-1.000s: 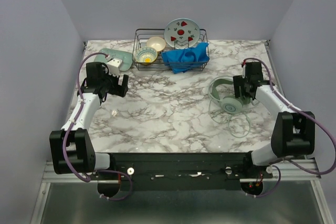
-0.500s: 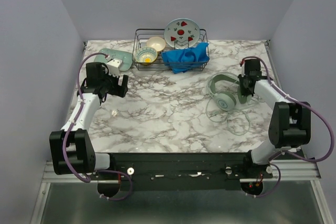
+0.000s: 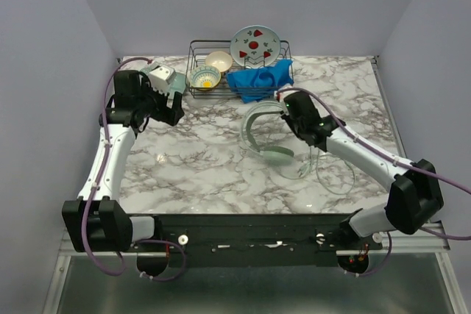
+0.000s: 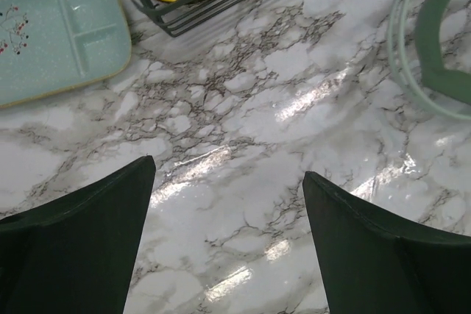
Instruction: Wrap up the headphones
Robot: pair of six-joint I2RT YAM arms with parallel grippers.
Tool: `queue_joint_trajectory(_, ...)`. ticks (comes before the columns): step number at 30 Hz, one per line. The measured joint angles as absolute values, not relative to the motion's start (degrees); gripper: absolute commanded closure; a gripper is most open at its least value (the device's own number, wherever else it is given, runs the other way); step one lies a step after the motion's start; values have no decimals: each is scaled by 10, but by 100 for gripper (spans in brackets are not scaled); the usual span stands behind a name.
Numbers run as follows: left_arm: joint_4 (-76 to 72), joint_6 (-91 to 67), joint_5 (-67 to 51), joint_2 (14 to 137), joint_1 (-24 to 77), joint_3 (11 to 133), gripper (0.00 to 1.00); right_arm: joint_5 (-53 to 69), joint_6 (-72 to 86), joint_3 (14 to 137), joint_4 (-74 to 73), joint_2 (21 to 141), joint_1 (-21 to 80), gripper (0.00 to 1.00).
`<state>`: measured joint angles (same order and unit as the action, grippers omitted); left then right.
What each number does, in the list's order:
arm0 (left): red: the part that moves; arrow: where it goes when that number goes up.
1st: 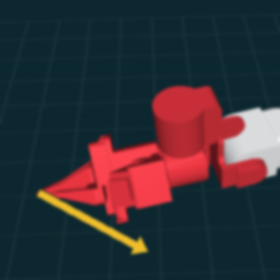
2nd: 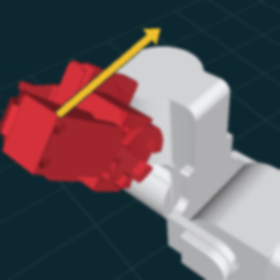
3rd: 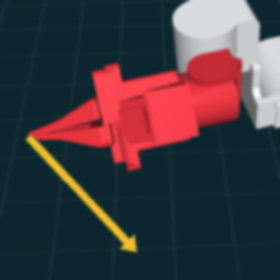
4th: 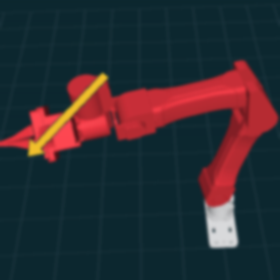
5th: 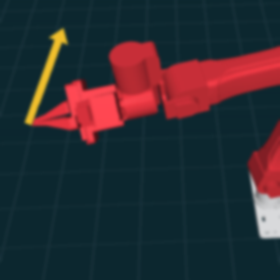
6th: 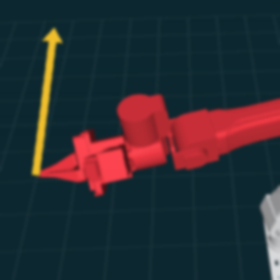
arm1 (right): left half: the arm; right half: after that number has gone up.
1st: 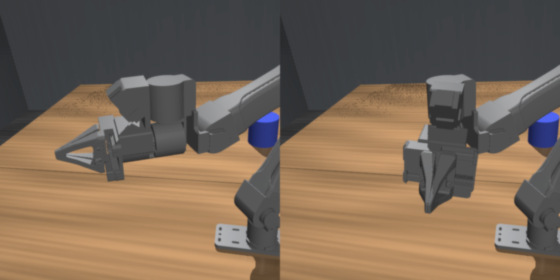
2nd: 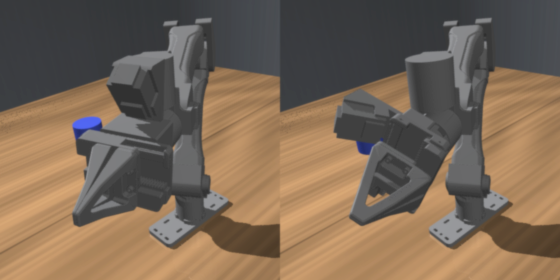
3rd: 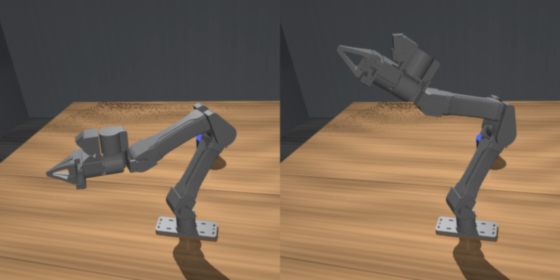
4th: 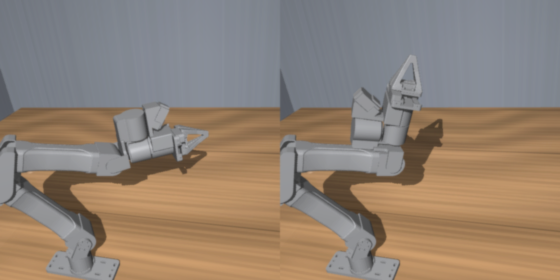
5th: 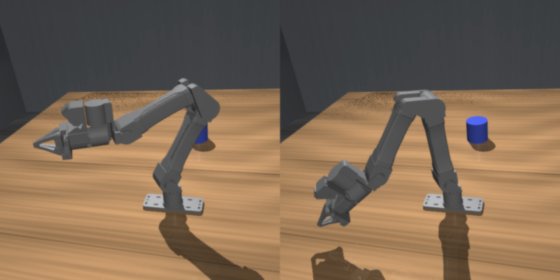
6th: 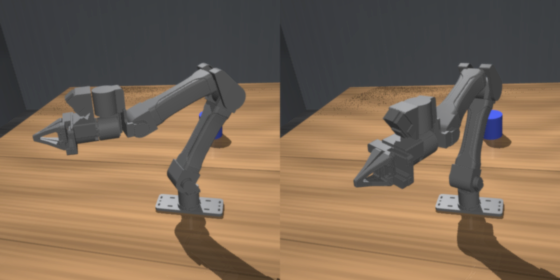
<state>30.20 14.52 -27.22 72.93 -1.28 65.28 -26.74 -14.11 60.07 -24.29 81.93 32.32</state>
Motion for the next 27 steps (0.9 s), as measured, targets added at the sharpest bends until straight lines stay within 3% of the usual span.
queue_joint_trajectory(12, 323, 126, -249, 716, 130, 679, 1, -311, -134, 836, -253, 960, 534, 99)
queue_joint_trajectory(19, 296, 121, -135, 717, 136, 644, 1, -309, -135, 863, -254, 991, 554, 99)
queue_joint_trajectory(24, 282, 125, -114, 737, 136, 630, 1, -301, -133, 863, -251, 986, 555, 99)
queue_joint_trajectory(26, 280, 126, -116, 747, 136, 625, 5, -291, -132, 859, -247, 977, 555, 99)
queue_joint_trajectory(27, 279, 126, -119, 751, 136, 623, 13, -286, -131, 857, -242, 971, 555, 99)
